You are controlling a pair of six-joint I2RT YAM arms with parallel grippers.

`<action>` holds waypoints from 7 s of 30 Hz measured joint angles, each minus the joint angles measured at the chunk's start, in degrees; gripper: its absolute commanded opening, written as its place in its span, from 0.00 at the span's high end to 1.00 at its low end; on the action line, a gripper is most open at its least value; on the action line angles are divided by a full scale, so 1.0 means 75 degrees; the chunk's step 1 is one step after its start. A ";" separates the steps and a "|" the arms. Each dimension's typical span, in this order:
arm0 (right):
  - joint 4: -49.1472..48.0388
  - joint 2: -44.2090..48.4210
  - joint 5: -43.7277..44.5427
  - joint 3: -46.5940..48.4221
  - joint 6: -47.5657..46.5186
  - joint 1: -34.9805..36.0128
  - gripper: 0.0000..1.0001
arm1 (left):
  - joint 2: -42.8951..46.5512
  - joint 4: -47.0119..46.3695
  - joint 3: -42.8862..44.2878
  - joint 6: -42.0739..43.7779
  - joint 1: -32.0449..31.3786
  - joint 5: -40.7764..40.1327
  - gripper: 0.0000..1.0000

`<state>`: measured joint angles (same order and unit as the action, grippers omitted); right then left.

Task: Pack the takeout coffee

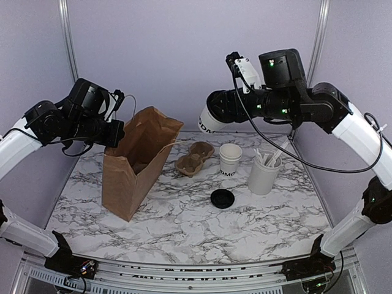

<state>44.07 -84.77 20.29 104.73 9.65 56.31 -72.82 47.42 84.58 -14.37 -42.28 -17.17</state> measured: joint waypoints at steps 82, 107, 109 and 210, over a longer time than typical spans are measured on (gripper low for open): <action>0.3675 -0.3579 -0.2433 0.3206 0.0918 0.0606 0.46 | 0.1180 -0.5441 -0.3182 -0.5869 -0.4301 -0.2509 0.28; 0.4074 -0.3940 -0.2637 0.3206 0.1877 0.0513 0.47 | 0.2445 -0.6289 -0.4465 -0.3124 -0.1387 -0.0154 0.18; 0.4095 -0.3972 -0.2649 0.3206 0.1958 0.0507 0.47 | 0.2471 -0.6298 -0.4715 -0.3194 -0.1064 0.0344 0.23; 0.3535 -0.2932 -0.3293 0.0562 0.1215 0.0778 0.50 | -0.3244 -0.0822 0.2789 0.1399 0.0731 0.4978 0.46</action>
<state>70.59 -106.76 -4.40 108.95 18.76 62.15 -97.14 41.25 105.49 -3.88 -36.80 20.16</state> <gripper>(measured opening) 0.701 0.558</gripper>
